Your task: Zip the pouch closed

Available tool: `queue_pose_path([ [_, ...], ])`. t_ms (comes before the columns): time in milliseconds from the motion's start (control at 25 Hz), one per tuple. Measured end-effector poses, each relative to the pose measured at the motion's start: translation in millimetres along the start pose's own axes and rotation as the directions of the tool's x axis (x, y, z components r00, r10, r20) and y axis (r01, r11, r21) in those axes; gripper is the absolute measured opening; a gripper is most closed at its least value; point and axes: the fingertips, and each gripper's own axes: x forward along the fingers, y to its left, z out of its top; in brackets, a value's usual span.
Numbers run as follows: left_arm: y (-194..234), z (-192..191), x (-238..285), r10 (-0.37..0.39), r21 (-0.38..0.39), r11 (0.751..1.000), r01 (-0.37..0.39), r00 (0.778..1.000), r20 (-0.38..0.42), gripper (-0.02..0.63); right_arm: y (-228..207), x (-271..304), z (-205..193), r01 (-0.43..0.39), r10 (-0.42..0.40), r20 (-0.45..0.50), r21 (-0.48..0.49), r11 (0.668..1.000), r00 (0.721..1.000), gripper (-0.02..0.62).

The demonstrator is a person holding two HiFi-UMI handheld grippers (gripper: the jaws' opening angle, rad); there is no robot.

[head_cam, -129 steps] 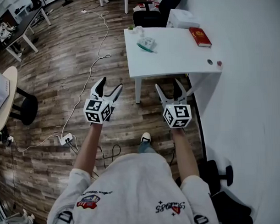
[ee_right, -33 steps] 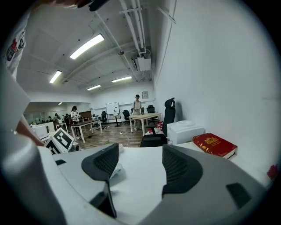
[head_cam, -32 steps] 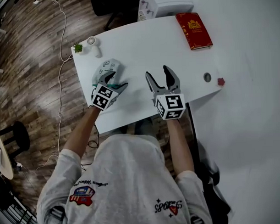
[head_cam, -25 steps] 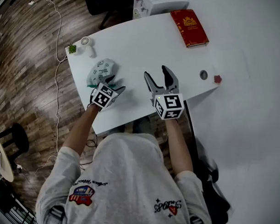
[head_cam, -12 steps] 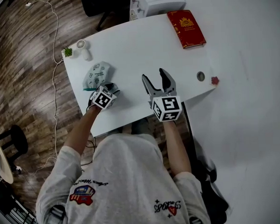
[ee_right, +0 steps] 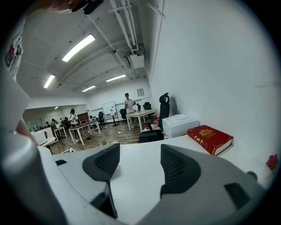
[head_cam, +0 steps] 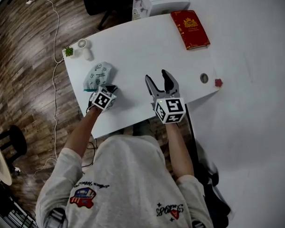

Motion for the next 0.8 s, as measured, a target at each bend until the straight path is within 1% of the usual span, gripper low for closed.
queue_pose_path([
  [160, 0.4, 5.0, -10.7, -0.033, -0.045, 0.998, 0.035, 0.998, 0.054, 0.043, 8.8, 3.9, 0.0, -0.014, 0.013, 0.005, 0.010, 1.000, 1.000, 0.284],
  [280, 4.3, 11.3, -23.4, -0.056, -0.114, 0.991, 0.068, 0.992, 0.111, 0.029, 17.7, 6.0, 0.2, -0.029, 0.029, 0.005, 0.011, 1.000, 1.000, 0.284],
  [360, 6.1, 15.6, -32.0, -0.084, -0.177, 0.978, 0.112, 0.984, 0.159, 0.023, 23.1, 6.0, 0.4, -0.035, 0.035, 0.006, 0.011, 0.999, 0.999, 0.284],
  [440, 11.4, 19.9, -40.9, -0.097, -0.240, 0.959, 0.149, 0.972, 0.214, 0.021, 27.8, 6.8, 0.5, -0.041, 0.041, 0.009, 0.010, 0.999, 0.999, 0.282],
  [520, 20.0, 23.3, -50.7, -0.082, -0.282, 0.947, 0.156, 0.963, 0.258, 0.020, 32.9, 8.1, 1.3, -0.051, 0.051, 0.012, 0.006, 0.999, 0.999, 0.284],
  [640, 31.8, 28.9, -66.5, -0.048, -0.308, 0.940, 0.149, 0.948, 0.314, 0.018, 39.5, 8.7, 3.3, -0.064, 0.064, 0.016, -0.004, 0.998, 0.998, 0.282],
  [800, 42.3, 36.7, -91.4, -0.036, -0.356, 0.915, 0.187, 0.920, 0.390, 0.017, 50.5, 8.5, 5.5, -0.080, 0.080, 0.018, -0.012, 0.997, 0.997, 0.282],
])
